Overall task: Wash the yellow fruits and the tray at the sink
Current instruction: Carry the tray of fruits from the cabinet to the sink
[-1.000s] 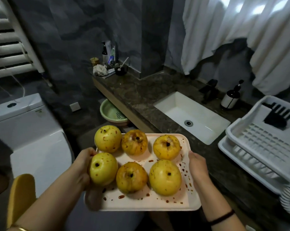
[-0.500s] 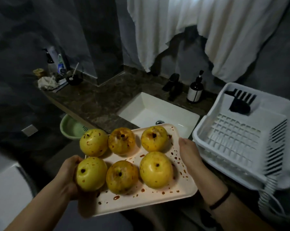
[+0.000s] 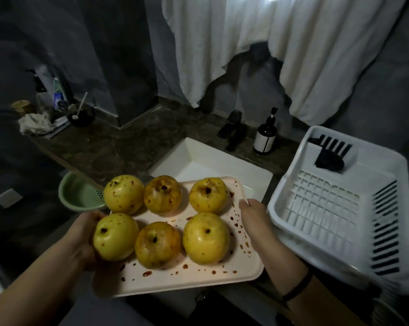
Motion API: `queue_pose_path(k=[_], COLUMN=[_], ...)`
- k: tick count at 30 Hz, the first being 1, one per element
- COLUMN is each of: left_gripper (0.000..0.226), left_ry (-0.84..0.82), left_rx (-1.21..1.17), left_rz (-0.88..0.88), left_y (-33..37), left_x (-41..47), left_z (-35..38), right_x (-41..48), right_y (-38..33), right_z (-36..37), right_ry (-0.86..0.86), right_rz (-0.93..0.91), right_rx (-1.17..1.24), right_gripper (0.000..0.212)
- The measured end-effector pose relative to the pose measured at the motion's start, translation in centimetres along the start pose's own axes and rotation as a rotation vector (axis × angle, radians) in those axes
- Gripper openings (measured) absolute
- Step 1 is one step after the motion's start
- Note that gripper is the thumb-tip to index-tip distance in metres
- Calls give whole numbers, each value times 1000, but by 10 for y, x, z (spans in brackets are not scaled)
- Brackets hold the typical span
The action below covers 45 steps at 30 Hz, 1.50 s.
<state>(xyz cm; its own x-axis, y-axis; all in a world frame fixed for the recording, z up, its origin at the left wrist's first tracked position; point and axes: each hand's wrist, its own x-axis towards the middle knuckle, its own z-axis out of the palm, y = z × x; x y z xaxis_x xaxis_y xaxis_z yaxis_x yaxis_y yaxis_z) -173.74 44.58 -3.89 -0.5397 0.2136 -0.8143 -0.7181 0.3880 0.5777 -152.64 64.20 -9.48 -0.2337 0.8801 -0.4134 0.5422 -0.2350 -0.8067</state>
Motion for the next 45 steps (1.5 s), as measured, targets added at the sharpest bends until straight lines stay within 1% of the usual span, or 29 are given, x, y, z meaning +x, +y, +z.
queue_pose_path(k=[2, 5, 9, 10, 11, 13, 16, 18, 20, 23, 27, 29, 32, 35, 37, 40, 42, 45], left_gripper=[7, 11, 15, 12, 14, 22, 28, 30, 31, 29, 22, 19, 20, 20, 23, 25, 24, 24], left_ry=[20, 39, 36, 17, -20, -91, -134, -147, -174, -196, -188, -188, -173, -168, -168, -132, -109, -74], left_rx=[25, 33, 42, 41, 51, 53, 76, 79, 109, 148, 179, 191, 207, 192, 168, 157, 148, 122], left_rz=[-2, 37, 27, 26, 41, 67, 104, 117, 115, 92, 44, 16, -10, -38, -47, -51, -60, -69], left_y=[14, 36, 78, 88, 105, 131, 171, 194, 214, 232, 240, 239, 235, 228, 225, 224, 222, 219], left_x=[13, 37, 79, 86, 94, 111, 134, 147, 162, 176, 199, 207, 215, 222, 223, 225, 227, 237], left_z=[0, 0, 4, 7, 11, 18, 21, 23, 25, 28, 29, 31, 33, 37, 39, 44, 45, 46], right_x=[9, 27, 59, 66, 75, 87, 105, 116, 125, 131, 143, 147, 155, 173, 186, 199, 204, 212], right_y=[-2, -9, -28, -33, -43, -57, -81, -95, -106, -115, -120, -120, -114, -102, -93, -86, -89, -96], right_z=[10, 27, 52, 59, 69, 83, 108, 121, 133, 143, 151, 151, 152, 155, 155, 155, 156, 159], right_ry=[-7, 14, 58, 66, 81, 123, 181, 197, 204, 199, 220, 238, 247, 229, 189, 162, 142, 169], right_rz=[12, 16, 51, 45, 38, 8, -20, -25, 16, 65, 113, 121, 136, 143, 147, 95, 101, 107], right_rx=[25, 55, 85, 97, 116, 137, 90, 108, 135, 183, 208, 180, 151, 144, 127, 109, 75, 115], right_gripper=[26, 27, 26, 26, 25, 23, 22, 26, 32, 31, 38, 42, 48, 43, 39, 31, 32, 36])
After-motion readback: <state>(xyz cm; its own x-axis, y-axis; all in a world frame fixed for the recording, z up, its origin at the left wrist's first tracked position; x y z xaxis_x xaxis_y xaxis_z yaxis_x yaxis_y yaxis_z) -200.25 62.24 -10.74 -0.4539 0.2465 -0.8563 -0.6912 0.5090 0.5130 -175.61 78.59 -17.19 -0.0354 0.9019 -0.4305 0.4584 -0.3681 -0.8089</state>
